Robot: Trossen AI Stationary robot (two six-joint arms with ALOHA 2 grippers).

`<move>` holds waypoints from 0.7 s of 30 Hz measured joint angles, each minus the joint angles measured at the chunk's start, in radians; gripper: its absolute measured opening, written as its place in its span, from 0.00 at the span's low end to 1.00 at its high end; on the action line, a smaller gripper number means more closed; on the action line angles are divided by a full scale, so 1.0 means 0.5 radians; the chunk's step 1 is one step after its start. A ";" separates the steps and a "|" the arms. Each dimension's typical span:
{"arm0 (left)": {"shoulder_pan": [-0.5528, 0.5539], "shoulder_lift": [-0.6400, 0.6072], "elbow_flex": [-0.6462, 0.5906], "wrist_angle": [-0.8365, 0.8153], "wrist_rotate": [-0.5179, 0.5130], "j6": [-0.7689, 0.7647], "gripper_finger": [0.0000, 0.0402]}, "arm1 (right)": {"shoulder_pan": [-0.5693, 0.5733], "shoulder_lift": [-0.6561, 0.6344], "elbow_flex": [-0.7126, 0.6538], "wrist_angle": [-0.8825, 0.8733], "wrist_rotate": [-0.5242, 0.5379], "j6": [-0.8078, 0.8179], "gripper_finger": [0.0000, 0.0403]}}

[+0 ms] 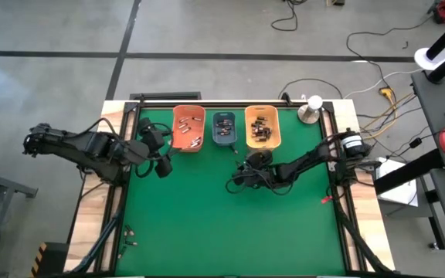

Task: Sort batteries
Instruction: Put the small black battery into the blue bin

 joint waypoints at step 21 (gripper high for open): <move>0.132 -0.037 -0.001 -0.014 0.257 0.010 0.66 | -0.095 0.470 0.292 0.235 0.179 0.042 0.59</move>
